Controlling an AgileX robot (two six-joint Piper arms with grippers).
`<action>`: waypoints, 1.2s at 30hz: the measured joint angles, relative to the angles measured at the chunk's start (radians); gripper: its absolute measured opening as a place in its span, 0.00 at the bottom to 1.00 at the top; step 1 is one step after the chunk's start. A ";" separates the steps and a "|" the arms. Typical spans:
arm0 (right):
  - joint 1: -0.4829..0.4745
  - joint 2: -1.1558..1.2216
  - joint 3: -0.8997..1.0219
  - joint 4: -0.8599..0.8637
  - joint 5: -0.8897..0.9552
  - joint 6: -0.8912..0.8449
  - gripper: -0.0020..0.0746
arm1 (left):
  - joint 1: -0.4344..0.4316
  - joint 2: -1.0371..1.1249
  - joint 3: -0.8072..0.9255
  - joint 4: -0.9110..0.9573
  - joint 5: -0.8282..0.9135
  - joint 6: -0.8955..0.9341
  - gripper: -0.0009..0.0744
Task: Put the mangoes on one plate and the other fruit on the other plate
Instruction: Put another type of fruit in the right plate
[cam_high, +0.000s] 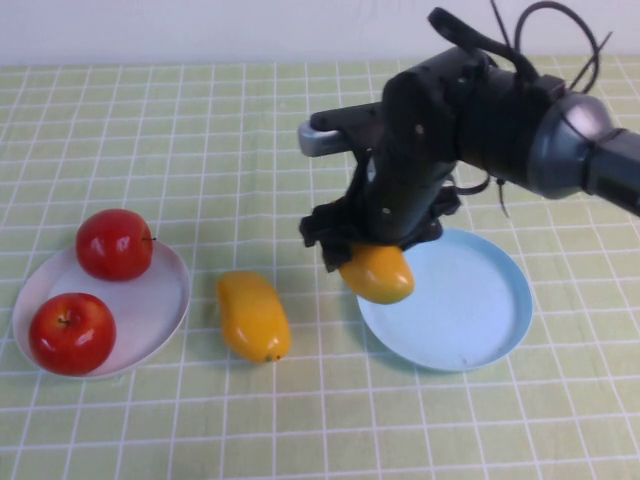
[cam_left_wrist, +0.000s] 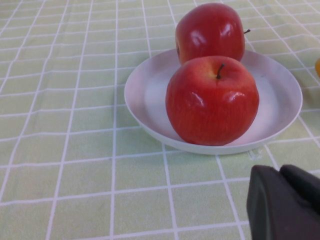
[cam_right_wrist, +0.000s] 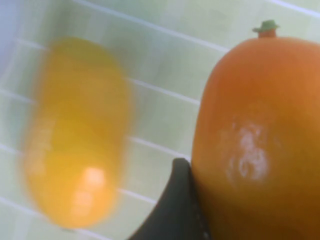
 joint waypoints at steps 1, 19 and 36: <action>-0.016 -0.019 0.035 -0.007 -0.005 0.009 0.74 | 0.000 0.000 0.000 0.000 0.000 0.000 0.02; -0.110 -0.057 0.259 -0.026 -0.098 -0.055 0.87 | 0.000 0.000 0.000 0.000 0.000 0.000 0.02; -0.004 -0.144 0.086 0.037 -0.114 -0.116 0.89 | 0.000 0.000 0.000 0.000 0.000 0.000 0.02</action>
